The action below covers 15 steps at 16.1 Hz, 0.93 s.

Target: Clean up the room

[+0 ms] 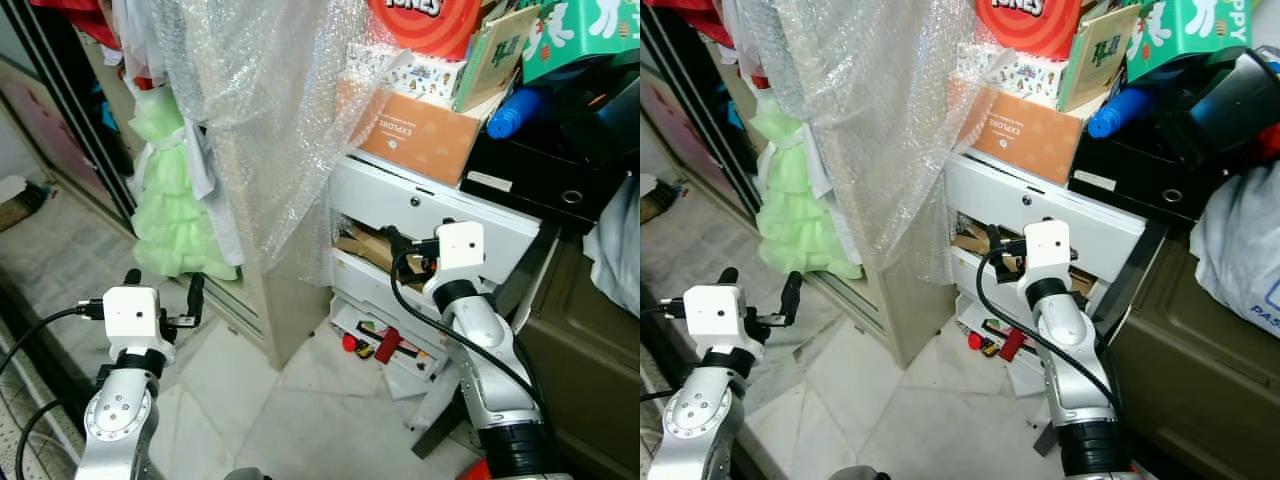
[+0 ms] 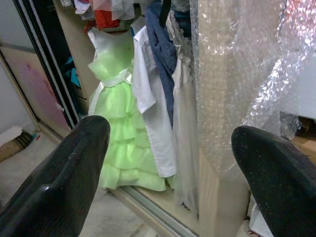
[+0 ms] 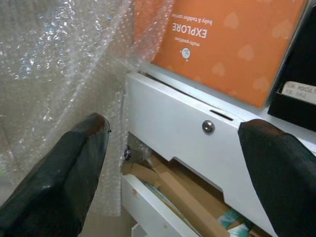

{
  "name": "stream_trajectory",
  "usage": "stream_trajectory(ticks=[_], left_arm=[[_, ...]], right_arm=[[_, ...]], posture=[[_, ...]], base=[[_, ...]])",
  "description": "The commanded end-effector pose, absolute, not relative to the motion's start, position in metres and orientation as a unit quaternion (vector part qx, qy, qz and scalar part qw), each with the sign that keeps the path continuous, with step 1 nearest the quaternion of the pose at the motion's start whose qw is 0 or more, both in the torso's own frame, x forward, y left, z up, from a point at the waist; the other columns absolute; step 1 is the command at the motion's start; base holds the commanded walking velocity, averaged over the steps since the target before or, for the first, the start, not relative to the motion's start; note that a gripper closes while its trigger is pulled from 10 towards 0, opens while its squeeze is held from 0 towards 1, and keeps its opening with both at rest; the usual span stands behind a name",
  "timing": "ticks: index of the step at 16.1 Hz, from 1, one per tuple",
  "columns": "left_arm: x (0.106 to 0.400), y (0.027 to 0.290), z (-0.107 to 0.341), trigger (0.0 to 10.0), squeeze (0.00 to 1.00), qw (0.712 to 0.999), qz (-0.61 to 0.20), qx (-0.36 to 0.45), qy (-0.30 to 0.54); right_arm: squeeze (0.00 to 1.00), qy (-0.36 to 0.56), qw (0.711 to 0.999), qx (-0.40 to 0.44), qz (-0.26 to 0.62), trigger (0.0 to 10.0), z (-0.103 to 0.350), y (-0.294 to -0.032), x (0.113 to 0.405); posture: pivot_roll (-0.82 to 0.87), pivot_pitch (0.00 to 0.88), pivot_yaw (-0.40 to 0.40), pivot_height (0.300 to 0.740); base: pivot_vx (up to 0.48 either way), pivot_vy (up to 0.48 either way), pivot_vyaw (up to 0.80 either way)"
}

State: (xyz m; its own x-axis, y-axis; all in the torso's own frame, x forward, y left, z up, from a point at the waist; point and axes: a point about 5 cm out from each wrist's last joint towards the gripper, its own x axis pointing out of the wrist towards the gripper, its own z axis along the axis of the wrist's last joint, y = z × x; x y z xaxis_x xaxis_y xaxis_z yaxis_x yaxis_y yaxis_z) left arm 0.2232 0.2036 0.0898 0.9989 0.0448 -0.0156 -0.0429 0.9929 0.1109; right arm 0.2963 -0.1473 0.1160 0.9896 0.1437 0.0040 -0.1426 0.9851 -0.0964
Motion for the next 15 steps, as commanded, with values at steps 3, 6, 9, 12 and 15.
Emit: stream_trajectory(ticks=[3,6,9,12,15], left_arm=[[0.220,0.206,0.097,10.0,0.00,0.996,0.038,0.078,0.013],[0.215,0.211,0.097,10.0,0.00,0.994,0.063,0.088,0.027],[0.221,0.211,0.105,10.0,0.00,0.994,0.066,0.084,0.018],[0.221,0.205,0.105,10.0,0.00,0.995,0.076,0.062,0.027],[0.221,0.207,0.104,10.0,0.00,0.995,0.082,0.050,0.037]], right_arm=[[0.00,-0.009,0.995,-0.044,0.089,10.0,0.119,-0.141,0.300],[0.00,-0.010,0.994,-0.050,0.097,10.0,0.120,-0.140,0.298],[0.00,-0.010,0.994,-0.048,0.100,10.0,0.119,-0.138,0.299],[0.00,-0.013,0.993,-0.048,0.103,10.0,0.121,-0.136,0.301],[0.00,-0.013,0.993,-0.050,0.106,10.0,0.121,-0.135,0.302]], posture=[[-0.05,0.000,0.021,0.740],[-0.04,0.006,0.022,0.740],[-0.04,0.012,0.022,0.740],[-0.04,0.012,0.023,0.740],[-0.04,0.003,0.020,0.740]], base=[[0.000,0.000,0.00],[0.000,0.000,0.53],[0.000,0.000,0.80],[0.000,0.000,0.80],[0.000,0.000,0.80]])
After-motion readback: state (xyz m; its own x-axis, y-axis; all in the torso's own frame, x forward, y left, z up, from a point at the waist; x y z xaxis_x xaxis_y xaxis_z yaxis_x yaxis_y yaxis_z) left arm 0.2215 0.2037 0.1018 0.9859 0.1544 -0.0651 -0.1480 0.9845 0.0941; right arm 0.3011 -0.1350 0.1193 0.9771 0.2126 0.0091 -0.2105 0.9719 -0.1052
